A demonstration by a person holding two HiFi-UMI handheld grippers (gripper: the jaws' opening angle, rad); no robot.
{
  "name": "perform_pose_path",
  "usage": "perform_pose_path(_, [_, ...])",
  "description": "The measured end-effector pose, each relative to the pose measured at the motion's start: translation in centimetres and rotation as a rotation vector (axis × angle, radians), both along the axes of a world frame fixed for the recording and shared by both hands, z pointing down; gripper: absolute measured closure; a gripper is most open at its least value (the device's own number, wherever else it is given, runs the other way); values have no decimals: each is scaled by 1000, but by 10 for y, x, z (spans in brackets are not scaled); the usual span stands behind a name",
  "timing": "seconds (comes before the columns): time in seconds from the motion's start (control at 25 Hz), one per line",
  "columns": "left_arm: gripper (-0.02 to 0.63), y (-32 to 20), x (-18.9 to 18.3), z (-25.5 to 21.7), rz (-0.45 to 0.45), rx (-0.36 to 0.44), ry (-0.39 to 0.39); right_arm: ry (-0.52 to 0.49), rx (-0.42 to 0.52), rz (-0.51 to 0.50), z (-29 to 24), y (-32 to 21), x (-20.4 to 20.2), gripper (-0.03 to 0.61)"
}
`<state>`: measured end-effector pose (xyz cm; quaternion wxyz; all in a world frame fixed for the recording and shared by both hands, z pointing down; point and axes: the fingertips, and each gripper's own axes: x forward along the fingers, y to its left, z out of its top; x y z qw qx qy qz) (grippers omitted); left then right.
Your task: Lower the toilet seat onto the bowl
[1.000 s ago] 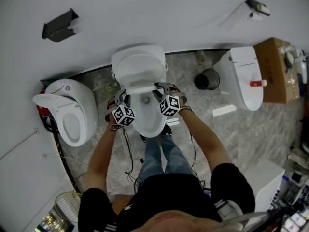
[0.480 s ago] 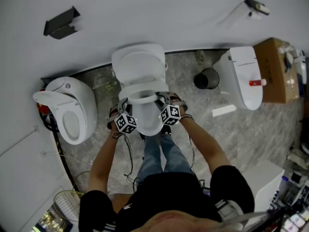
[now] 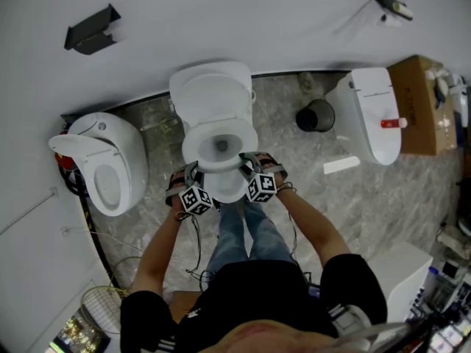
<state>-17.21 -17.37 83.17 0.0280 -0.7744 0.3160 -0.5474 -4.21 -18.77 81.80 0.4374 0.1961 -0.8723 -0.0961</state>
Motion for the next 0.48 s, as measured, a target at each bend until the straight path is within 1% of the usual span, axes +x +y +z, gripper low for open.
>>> perform_pose_path(0.2, [473,23,2,13,32,-41,-21,35,-26,-52,16,24,1,419])
perform_pose_path(0.48, [458,57,5,40,93,-67,-74,91,-44,-106,41,58,3,407])
